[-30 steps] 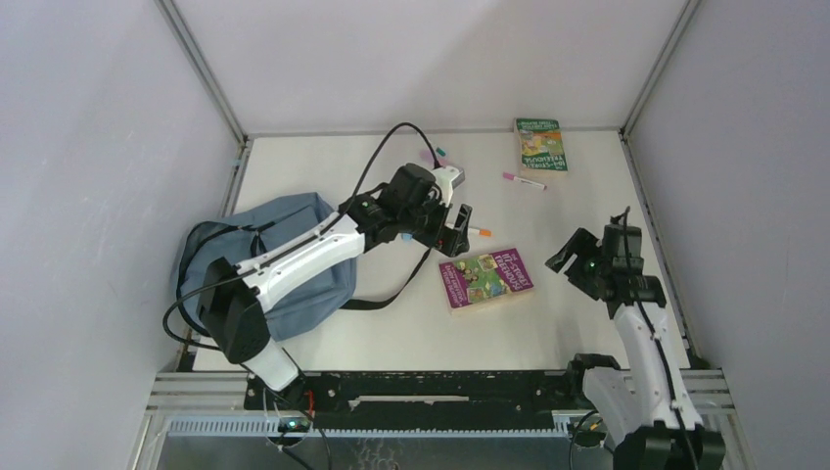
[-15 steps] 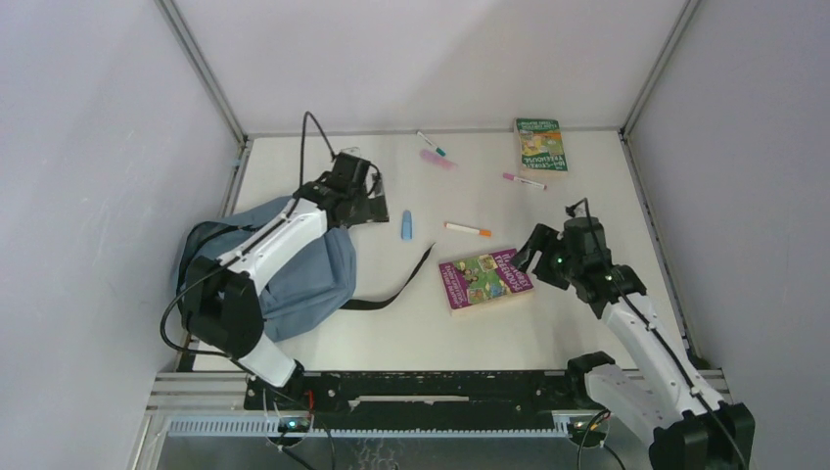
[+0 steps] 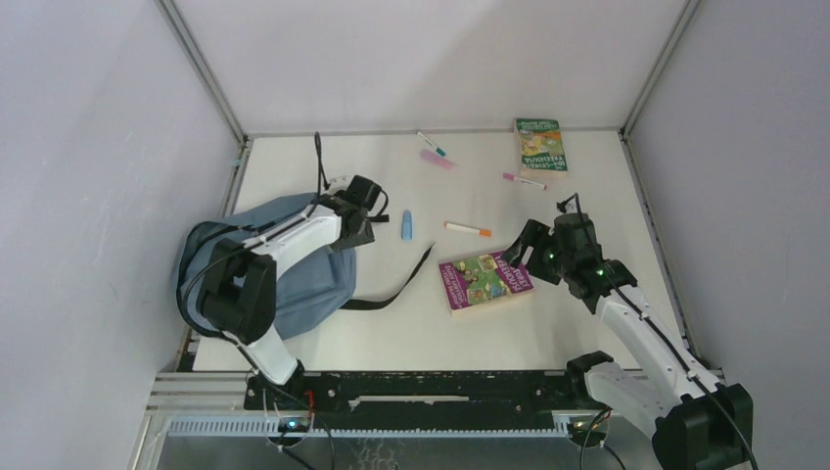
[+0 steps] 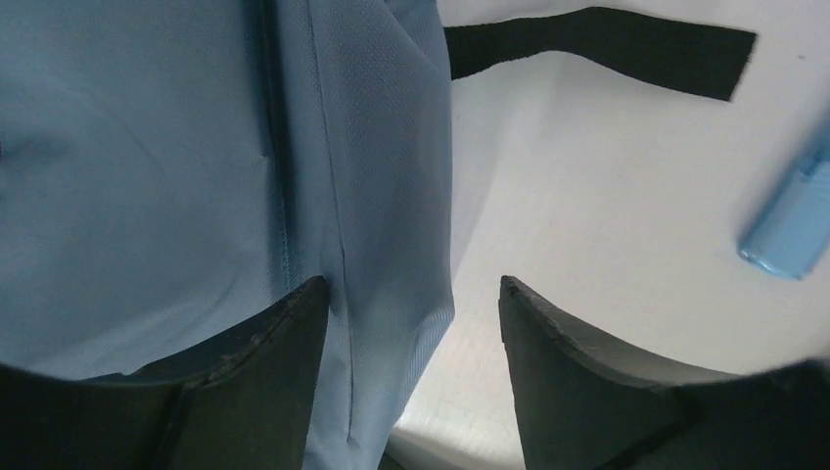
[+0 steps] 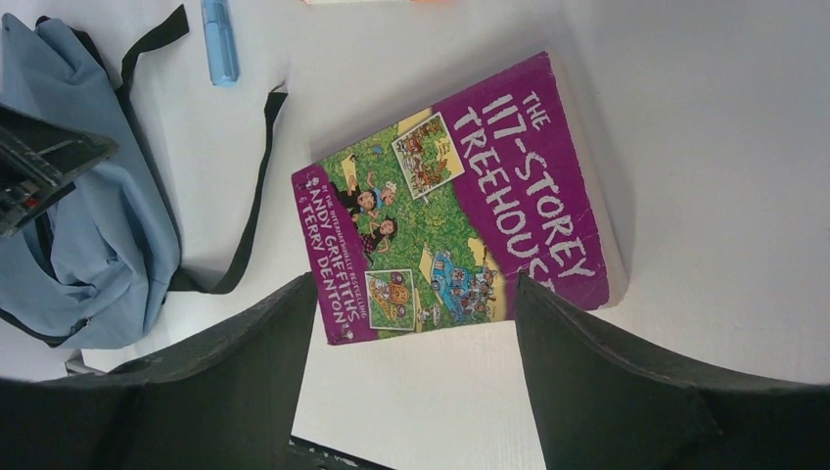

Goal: Pack the student bag
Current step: Adjust the student bag at the center of the board.

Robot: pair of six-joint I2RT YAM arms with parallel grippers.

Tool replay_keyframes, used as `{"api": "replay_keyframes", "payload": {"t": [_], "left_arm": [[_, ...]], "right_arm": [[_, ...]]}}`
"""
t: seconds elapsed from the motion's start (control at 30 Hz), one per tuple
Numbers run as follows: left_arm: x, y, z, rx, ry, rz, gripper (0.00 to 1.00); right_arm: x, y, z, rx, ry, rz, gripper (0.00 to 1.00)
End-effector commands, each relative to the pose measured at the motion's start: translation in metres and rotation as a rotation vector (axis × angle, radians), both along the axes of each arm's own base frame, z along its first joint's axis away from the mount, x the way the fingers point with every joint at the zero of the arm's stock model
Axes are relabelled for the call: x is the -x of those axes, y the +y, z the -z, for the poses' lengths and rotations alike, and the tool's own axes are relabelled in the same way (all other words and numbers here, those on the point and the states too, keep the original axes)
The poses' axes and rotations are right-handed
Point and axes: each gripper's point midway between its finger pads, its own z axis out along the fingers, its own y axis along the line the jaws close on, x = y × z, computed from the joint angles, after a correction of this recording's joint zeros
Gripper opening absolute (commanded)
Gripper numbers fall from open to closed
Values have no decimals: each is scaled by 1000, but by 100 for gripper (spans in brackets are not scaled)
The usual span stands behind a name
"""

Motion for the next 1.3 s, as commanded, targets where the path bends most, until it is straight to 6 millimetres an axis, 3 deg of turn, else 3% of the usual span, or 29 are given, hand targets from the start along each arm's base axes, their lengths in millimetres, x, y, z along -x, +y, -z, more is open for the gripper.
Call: {"api": "replay_keyframes", "payload": {"t": [0.0,0.07,0.17,0.3,0.4,0.63,0.77,0.87,1.03,1.27], "left_arm": [[-9,10,15,-60,-9,-92,66],[-12,13,18,-91,10,-103,58],[-18,20,6,-111,-7,-131,18],[-20,23,-41,-3,-119,-159,2],[-11,28,-92,101,-238,-195,0],[9,39,-191,293,-489,-262,0],[-1,46,-231,423,-634,-367,0],[-31,55,-236,476,-683,-484,0],[-79,78,-219,554,-674,-687,0],[-124,77,-209,693,-641,-739,0]], "right_arm": [[-16,6,-17,-24,-69,-10,81],[-17,8,-17,-30,-69,-14,81],[-16,8,-18,-32,-73,-16,81],[-14,4,-21,-29,-78,-10,81],[-13,2,-24,-34,-87,-11,81],[-15,5,-19,-43,-69,-24,80],[-14,8,-10,-38,-30,-33,79],[-15,14,-9,-50,-28,-50,79],[-12,18,-11,-56,-30,-62,79],[-3,15,-10,-37,-15,-46,79]]}}
